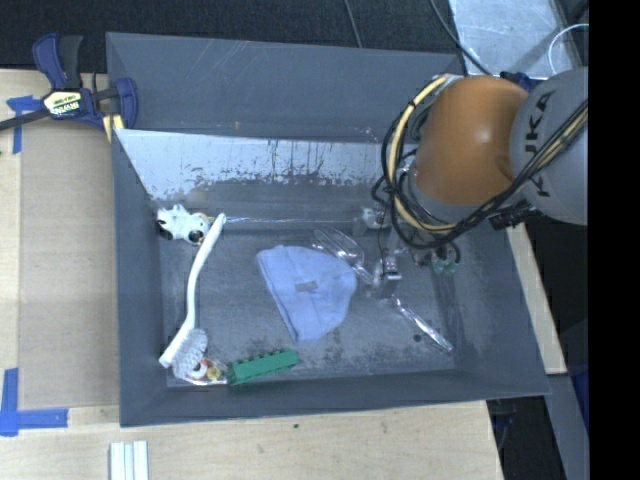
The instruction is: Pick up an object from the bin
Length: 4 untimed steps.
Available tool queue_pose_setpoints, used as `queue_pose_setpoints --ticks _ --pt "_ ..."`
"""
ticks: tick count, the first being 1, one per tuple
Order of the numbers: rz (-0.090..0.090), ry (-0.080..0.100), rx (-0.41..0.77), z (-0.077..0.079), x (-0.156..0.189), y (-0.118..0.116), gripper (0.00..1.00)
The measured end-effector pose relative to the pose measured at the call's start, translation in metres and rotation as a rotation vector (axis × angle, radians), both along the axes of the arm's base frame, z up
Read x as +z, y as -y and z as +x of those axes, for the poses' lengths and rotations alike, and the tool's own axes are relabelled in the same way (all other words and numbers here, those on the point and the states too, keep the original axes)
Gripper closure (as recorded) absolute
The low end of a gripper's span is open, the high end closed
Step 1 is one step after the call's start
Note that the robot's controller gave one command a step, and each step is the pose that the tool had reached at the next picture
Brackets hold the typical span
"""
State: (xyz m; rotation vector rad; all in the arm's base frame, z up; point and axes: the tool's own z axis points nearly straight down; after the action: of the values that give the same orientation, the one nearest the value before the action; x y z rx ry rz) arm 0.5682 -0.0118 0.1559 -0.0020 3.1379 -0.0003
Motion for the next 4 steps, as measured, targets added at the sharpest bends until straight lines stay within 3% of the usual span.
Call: queue_pose_setpoints --ticks 1,2,3,4 --pt "0.0 0.0 0.0 0.0 0.0 0.0 0.0" --pt "0.001 -0.002 -0.05 0.003 -0.053 -0.021 0.0" --pt "0.001 0.006 -0.223 -0.001 -0.074 -0.016 0.0" --pt "-0.001 -0.006 -0.216 -0.005 -0.06 -0.016 0.0"
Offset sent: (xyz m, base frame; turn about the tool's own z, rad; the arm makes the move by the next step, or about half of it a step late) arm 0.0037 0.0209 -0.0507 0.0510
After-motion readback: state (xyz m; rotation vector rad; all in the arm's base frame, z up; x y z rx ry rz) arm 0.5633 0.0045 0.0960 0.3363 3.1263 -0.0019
